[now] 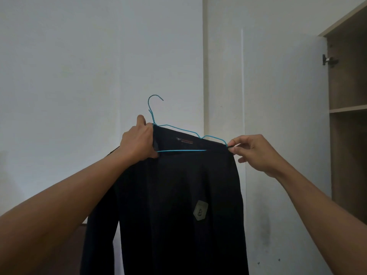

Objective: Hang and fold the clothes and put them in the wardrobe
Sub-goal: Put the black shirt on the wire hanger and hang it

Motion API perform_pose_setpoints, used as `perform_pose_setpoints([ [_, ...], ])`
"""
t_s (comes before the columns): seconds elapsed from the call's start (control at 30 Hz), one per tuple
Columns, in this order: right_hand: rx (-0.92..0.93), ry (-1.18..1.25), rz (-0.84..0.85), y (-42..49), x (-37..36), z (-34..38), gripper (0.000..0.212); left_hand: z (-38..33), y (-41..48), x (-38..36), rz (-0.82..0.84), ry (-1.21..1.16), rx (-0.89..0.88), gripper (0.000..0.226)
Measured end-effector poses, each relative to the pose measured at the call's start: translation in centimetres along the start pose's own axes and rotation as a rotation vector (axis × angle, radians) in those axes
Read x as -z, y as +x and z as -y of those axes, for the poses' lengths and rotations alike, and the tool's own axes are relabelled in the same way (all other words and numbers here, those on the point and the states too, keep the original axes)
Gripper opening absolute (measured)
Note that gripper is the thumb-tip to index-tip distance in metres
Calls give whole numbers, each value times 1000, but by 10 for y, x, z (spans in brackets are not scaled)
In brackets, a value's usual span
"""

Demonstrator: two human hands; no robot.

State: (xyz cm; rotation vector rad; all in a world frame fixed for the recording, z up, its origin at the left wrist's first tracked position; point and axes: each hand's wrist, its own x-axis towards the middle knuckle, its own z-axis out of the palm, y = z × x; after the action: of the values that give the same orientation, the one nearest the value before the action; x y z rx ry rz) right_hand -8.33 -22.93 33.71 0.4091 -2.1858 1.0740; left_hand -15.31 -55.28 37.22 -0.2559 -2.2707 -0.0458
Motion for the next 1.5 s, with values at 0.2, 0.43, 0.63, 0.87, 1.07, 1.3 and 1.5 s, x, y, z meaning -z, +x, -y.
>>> perform_pose_setpoints([
  [0.2, 66, -379, -39, 6, -5, -1, 23, -7, 6, 0, -91, 94, -68, 66],
  [0.43, 129, -783, 23, 5, -14, 1, 27, -12, 7, 1, -77, 4, -153, 80],
  [0.63, 177, -905, 67, 11, -16, 0, 24, -3, 2, 0, -90, -263, -222, 97],
  [0.87, 191, -921, 189, 8, -26, -3, 27, -1, 1, 8, -86, -133, -305, 97],
  [1.07, 203, -942, 331, 13, -24, -3, 36, 3, -2, 10, -41, -88, -348, 93],
  [1.3, 318, -871, 225, 9, -34, 25, 28, -9, -4, 5, 31, -458, -203, 36],
  [1.5, 387, -655, 83, 12, -53, 43, 21, -28, -8, 0, -5, -676, -100, 29],
])
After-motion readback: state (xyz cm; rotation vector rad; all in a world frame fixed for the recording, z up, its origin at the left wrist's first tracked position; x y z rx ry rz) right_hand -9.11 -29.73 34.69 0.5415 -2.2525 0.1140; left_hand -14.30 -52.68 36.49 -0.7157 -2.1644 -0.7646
